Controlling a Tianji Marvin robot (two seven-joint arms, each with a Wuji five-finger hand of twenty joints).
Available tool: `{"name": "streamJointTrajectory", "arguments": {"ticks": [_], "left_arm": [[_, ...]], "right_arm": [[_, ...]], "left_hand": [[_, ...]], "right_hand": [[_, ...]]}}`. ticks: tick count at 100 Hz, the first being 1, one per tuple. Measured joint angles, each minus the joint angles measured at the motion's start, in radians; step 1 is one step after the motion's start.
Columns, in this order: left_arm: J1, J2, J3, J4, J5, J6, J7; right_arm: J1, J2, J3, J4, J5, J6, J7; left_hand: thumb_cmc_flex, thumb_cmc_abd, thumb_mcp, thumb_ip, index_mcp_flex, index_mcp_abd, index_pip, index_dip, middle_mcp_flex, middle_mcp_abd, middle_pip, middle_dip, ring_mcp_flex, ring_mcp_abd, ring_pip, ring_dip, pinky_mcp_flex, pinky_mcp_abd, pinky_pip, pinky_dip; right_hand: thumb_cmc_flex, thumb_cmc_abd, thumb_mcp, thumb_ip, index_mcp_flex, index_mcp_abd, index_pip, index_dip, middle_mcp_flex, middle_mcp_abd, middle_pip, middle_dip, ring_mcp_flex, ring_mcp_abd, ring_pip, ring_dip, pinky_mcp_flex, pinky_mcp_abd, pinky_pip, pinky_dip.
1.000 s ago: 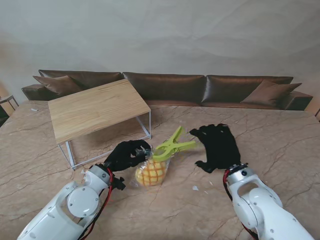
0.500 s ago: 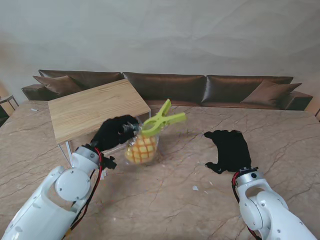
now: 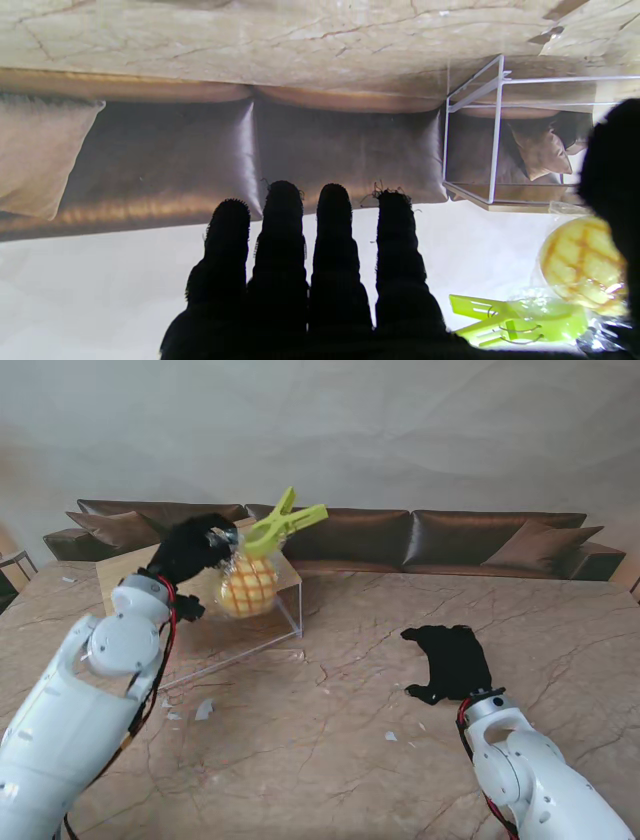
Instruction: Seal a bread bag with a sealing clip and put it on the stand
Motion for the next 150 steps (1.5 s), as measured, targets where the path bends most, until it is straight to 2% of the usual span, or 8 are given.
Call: {"name": "streamJointTrajectory", "arguments": {"ticks": [45, 68, 77, 88, 98, 133, 143, 150], "left_arm": [[-0.315, -0.015, 0.075, 0.431, -0.02, 0.107, -0.041], [-0.372, -0.017, 0.121, 0.571, 0.025, 0.106, -0.029], [-0.372, -0.016, 0.124, 0.588, 0.058, 0.092, -0.022], [-0.357, -0.007, 0.108, 0.573, 0.094, 0.043, -0.044], [-0.33, 0.0, 0.078, 0.534, 0.156, 0.016, -0.026], [0.0, 0.046, -0.101, 0.057, 0.275, -0.12, -0.011], [0.113, 0.048, -0.108, -0.033, 0.266, -0.153, 0.053], [0.183, 0.046, -0.108, -0.076, 0.261, -0.184, 0.064]], "right_arm": [[0.06, 0.002, -0.054, 0.089, 0.015, -0.012, -0.011], [0.089, 0.002, -0.074, 0.116, 0.027, -0.029, -0.016], [0.093, 0.002, -0.081, 0.119, 0.027, -0.029, -0.029], [0.092, 0.0, -0.08, 0.118, 0.028, -0.029, -0.034], [0.081, -0.002, -0.067, 0.101, 0.027, -0.027, -0.03], [-0.033, -0.012, 0.039, -0.044, 0.08, -0.093, 0.013], [-0.065, -0.018, 0.064, -0.068, 0.142, -0.128, 0.026], [-0.087, -0.023, 0.081, -0.083, 0.182, -0.159, 0.035]], "left_hand": [[0.011, 0.012, -0.018, -0.008, -0.011, 0.0, 0.0, -0.005, -0.001, -0.001, 0.0, -0.001, -0.001, 0.006, -0.001, 0.0, -0.012, 0.0, 0.0, 0.001], [-0.019, 0.046, -0.038, -0.002, -0.094, 0.075, -0.022, -0.282, -0.122, -0.005, -0.153, -0.134, -0.122, -0.013, -0.214, -0.105, -0.079, -0.018, -0.093, -0.039], [-0.267, 0.078, 0.073, 0.122, -0.192, 0.199, -0.318, -0.477, -0.43, 0.02, -0.207, -0.442, -0.366, -0.068, -0.46, -0.28, -0.192, -0.064, -0.303, -0.161], [-0.41, 0.078, -0.042, 0.125, -0.282, 0.267, -0.556, -0.603, -0.773, 0.042, -0.285, -0.593, -0.675, -0.126, -0.629, -0.436, -0.319, -0.122, -0.572, -0.299], [-0.45, 0.081, -0.184, 0.128, -0.299, 0.267, -0.631, -0.648, -0.873, 0.029, -0.309, -0.623, -0.798, -0.179, -0.672, -0.486, -0.332, -0.17, -0.819, -0.404], [-0.466, 0.241, -0.483, 0.176, -0.289, 0.267, -0.695, -0.684, -0.878, 0.006, -0.313, -0.625, -0.791, -0.219, -0.68, -0.51, -0.309, -0.286, -0.832, -0.437], [-0.466, 0.254, -0.53, 0.185, -0.278, 0.268, -0.704, -0.685, -0.864, 0.006, -0.322, -0.629, -0.76, -0.219, -0.677, -0.51, -0.308, -0.286, -0.739, -0.438], [-0.466, 0.286, -0.558, 0.204, -0.277, 0.269, -0.705, -0.686, -0.856, 0.006, -0.322, -0.632, -0.75, -0.219, -0.677, -0.51, -0.308, -0.287, -0.711, -0.438]], "right_hand": [[0.0, 0.0, -0.009, 0.008, 0.0, -0.001, 0.0, 0.0, 0.0, 0.0, -0.004, 0.0, 0.0, 0.0, 0.0, 0.0, 0.0, 0.001, 0.002, -0.01], [0.0, 0.0, -0.009, 0.008, 0.0, -0.002, 0.0, 0.0, 0.0, 0.0, -0.004, 0.0, 0.0, 0.0, 0.0, 0.0, -0.001, 0.001, 0.008, -0.011], [0.0, 0.0, -0.009, 0.008, 0.0, -0.002, 0.0, 0.0, 0.0, 0.001, -0.004, 0.0, -0.002, 0.0, 0.0, 0.0, -0.008, 0.001, 0.008, -0.012], [0.0, 0.0, -0.009, 0.008, 0.0, -0.002, 0.0, 0.0, 0.0, 0.001, -0.004, 0.0, -0.003, 0.0, 0.0, 0.0, -0.008, 0.001, 0.008, -0.012], [0.0, 0.019, -0.01, 0.008, 0.0, -0.002, 0.0, 0.0, 0.0, 0.001, -0.004, 0.0, -0.012, -0.001, 0.0, 0.0, -0.011, 0.001, 0.008, -0.013], [0.0, 0.383, -0.322, 0.079, -0.004, 0.003, -0.043, -0.026, -0.026, 0.003, -0.075, -0.032, -0.061, -0.02, -0.014, -0.024, -0.032, -0.045, -0.036, -0.05], [-0.056, 0.517, -0.458, 0.197, -0.004, 0.031, -0.075, -0.046, -0.026, 0.01, -0.124, -0.056, -0.061, -0.02, -0.021, -0.028, -0.035, -0.05, -0.041, -0.06], [-0.088, 0.528, -0.444, 0.202, -0.005, 0.053, -0.092, -0.056, -0.025, 0.02, -0.168, -0.077, -0.063, -0.02, -0.025, -0.028, -0.04, -0.054, -0.041, -0.06]]}}
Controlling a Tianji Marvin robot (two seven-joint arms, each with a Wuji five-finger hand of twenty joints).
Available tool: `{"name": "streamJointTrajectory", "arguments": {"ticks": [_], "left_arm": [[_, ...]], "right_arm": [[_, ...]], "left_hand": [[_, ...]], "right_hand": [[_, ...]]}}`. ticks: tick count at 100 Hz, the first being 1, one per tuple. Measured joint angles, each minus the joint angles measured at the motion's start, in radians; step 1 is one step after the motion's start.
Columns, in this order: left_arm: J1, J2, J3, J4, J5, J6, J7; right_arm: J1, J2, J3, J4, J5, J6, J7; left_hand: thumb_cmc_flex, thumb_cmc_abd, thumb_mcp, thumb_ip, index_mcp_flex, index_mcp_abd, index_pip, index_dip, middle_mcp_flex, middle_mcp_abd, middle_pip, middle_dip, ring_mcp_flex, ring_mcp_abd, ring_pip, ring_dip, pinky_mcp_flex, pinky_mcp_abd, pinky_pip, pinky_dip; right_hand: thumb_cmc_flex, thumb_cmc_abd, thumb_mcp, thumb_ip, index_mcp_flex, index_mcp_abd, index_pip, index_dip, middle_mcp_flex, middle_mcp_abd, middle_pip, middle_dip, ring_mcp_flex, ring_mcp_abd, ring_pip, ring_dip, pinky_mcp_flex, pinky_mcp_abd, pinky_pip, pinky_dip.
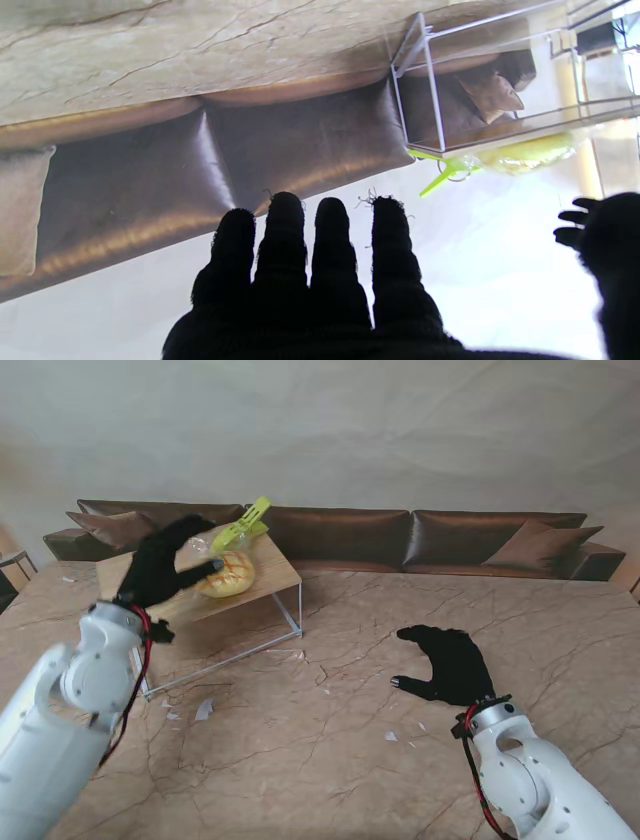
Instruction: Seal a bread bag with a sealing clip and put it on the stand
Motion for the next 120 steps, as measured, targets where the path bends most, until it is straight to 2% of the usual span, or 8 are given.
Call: {"name": "streamJointTrajectory", "arguments": {"ticks": [3, 6, 16, 20, 38, 42, 73, 120], "left_arm": [[0.026, -0.001, 0.001, -0.012, 0.0, -0.017, 0.004], [0.05, -0.001, 0.005, -0.02, 0.003, -0.035, 0.012], [0.118, -0.002, 0.027, -0.03, 0.018, -0.085, 0.042], [0.141, -0.002, 0.04, -0.03, 0.025, -0.101, 0.056], [0.199, -0.006, 0.113, 0.002, 0.031, -0.162, 0.128], [0.204, -0.011, 0.126, 0.017, 0.028, -0.168, 0.14], [0.224, -0.031, 0.201, 0.11, 0.0, -0.225, 0.2], [0.226, -0.043, 0.217, 0.138, -0.014, -0.207, 0.209]], "right_arm": [[-0.009, -0.002, 0.006, -0.006, 0.007, -0.01, 0.001], [-0.017, -0.003, 0.01, -0.01, 0.009, -0.019, 0.002], [-0.038, -0.007, 0.019, -0.018, 0.037, -0.048, 0.0], [-0.043, -0.009, 0.02, -0.018, 0.06, -0.067, -0.001], [-0.049, -0.017, 0.005, 0.006, 0.134, -0.134, -0.025], [-0.048, -0.019, -0.004, 0.015, 0.137, -0.139, -0.042], [-0.074, -0.031, -0.034, 0.026, 0.192, -0.166, -0.041], [-0.075, -0.041, -0.065, 0.054, 0.189, -0.189, -0.086]], "left_hand": [[0.0, 0.011, -0.016, 0.002, 0.009, 0.002, -0.001, 0.0, 0.009, 0.0, 0.0, 0.0, 0.005, 0.0, 0.001, 0.0, 0.0, -0.001, 0.011, 0.0], [0.0, 0.021, -0.018, 0.021, 0.011, 0.006, -0.002, -0.001, 0.009, 0.0, -0.001, 0.0, 0.013, 0.003, 0.002, 0.0, 0.0, -0.002, 0.022, 0.0], [0.0, 0.031, -0.033, 0.021, 0.011, 0.007, -0.004, -0.001, 0.009, 0.0, -0.008, 0.0, 0.021, 0.006, 0.009, 0.0, 0.001, -0.005, 0.048, 0.0], [0.0, 0.031, -0.04, 0.04, 0.011, 0.009, -0.012, -0.01, 0.01, 0.003, -0.009, 0.0, 0.03, 0.01, 0.009, 0.0, 0.002, -0.005, 0.06, 0.0], [0.0, 0.043, -0.05, 0.04, 0.011, 0.01, -0.025, -0.014, 0.01, 0.011, -0.009, 0.0, 0.03, 0.01, 0.009, 0.0, 0.003, -0.006, 0.072, 0.0], [0.0, 0.043, -0.05, 0.059, 0.011, 0.01, -0.025, -0.014, 0.01, 0.011, -0.009, 0.0, 0.03, 0.01, 0.009, 0.0, 0.003, -0.006, 0.072, 0.0], [0.0, 0.043, -0.061, 0.059, 0.011, 0.017, -0.025, -0.014, 0.01, 0.011, -0.009, 0.0, 0.031, 0.011, 0.01, 0.0, 0.003, -0.006, 0.084, 0.0], [0.0, 0.043, -0.061, 0.059, 0.011, 0.018, -0.025, -0.014, 0.01, 0.011, -0.009, 0.0, 0.031, 0.011, 0.01, 0.0, 0.003, -0.006, 0.086, 0.0]], "right_hand": [[-0.02, 0.017, -0.003, 0.0, 0.0, 0.004, -0.008, -0.003, 0.003, 0.003, -0.024, -0.013, 0.0, 0.0, 0.0, 0.0, 0.0, -0.001, 0.0, 0.0], [-0.027, 0.023, -0.002, 0.0, 0.0, 0.015, -0.012, -0.008, 0.018, 0.009, -0.052, -0.029, 0.0, 0.0, 0.0, 0.0, -0.001, -0.003, 0.0, 0.0], [-0.031, 0.054, 0.0, 0.018, -0.05, 0.067, -0.05, -0.031, 0.077, 0.032, -0.187, -0.096, 0.0, 0.0, -0.001, 0.0, -0.009, -0.005, 0.0, 0.0], [-0.031, 0.071, -0.002, 0.018, -0.064, 0.087, -0.06, -0.034, 0.078, 0.039, -0.201, -0.106, 0.0, 0.0, -0.001, 0.0, -0.009, -0.005, 0.0, 0.0], [-0.031, 0.115, -0.026, 0.02, -0.187, 0.162, -0.117, -0.08, 0.05, 0.051, -0.211, -0.116, -0.048, 0.0, -0.014, -0.006, -0.035, -0.007, -0.02, 0.0], [-0.031, 0.128, -0.046, 0.02, -0.189, 0.162, -0.121, -0.087, 0.047, 0.051, -0.212, -0.117, -0.06, 0.0, -0.016, -0.008, -0.043, -0.008, -0.029, 0.0], [-0.031, 0.139, -0.06, 0.02, -0.096, 0.102, 0.016, -0.059, 0.041, 0.041, -0.212, -0.118, -0.08, 0.0, -0.026, -0.01, -0.05, -0.021, -0.059, 0.0], [-0.031, 0.139, -0.06, 0.02, -0.096, 0.102, 0.028, -0.045, 0.041, 0.041, -0.212, -0.118, -0.069, 0.0, -0.026, -0.01, -0.044, -0.021, -0.06, 0.001]]}}
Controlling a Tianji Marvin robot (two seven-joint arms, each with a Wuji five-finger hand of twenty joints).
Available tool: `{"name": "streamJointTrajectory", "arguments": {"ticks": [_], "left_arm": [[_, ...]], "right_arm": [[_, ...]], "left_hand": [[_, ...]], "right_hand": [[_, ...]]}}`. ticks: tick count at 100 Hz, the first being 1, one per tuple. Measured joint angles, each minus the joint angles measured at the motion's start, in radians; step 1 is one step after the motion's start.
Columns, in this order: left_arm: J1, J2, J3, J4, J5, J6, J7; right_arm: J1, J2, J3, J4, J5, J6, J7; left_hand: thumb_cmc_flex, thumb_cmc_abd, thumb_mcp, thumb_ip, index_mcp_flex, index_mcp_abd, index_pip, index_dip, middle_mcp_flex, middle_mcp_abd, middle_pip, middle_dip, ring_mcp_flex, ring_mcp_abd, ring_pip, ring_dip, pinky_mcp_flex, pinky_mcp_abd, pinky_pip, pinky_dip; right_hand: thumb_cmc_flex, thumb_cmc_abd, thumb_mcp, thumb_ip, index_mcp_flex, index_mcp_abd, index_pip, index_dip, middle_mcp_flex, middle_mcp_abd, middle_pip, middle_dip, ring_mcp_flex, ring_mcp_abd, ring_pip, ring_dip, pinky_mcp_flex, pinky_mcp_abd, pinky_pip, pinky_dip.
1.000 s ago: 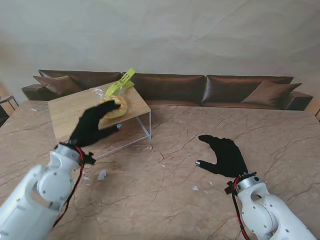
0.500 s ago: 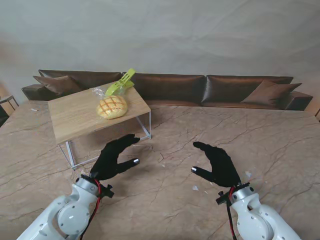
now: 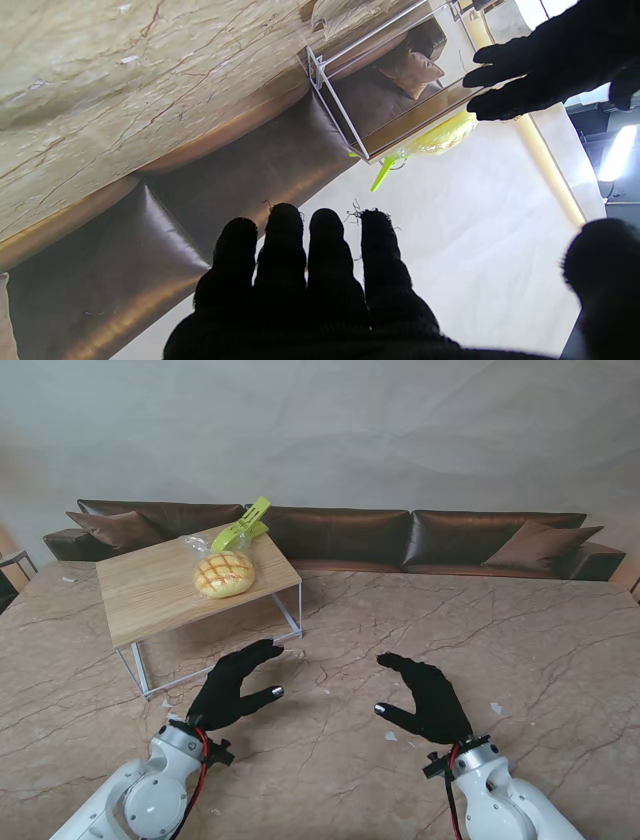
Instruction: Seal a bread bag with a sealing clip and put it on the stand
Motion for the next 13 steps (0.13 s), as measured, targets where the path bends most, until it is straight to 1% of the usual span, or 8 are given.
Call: {"name": "streamJointTrajectory", "arguments": {"ticks": [13], "left_arm": [[0.002, 0.0, -0.005, -0.001, -0.003, 0.0, -0.005]], "right_arm": [[0.0, -0.001, 0.0, 0.003, 0.001, -0.004, -0.003]], "left_hand": [[0.0, 0.0, 0.0, 0.0, 0.0, 0.0, 0.0, 0.0, 0.0, 0.0, 0.0, 0.0, 0.0, 0.0, 0.0, 0.0, 0.0, 0.0, 0.0, 0.0]], "right_hand": [[0.0, 0.0, 0.0, 0.0, 0.0, 0.0, 0.0, 0.002, 0.012, 0.0, 0.0, 0.0, 0.001, 0.0, 0.0, 0.0, 0.009, 0.0, 0.002, 0.005]]}}
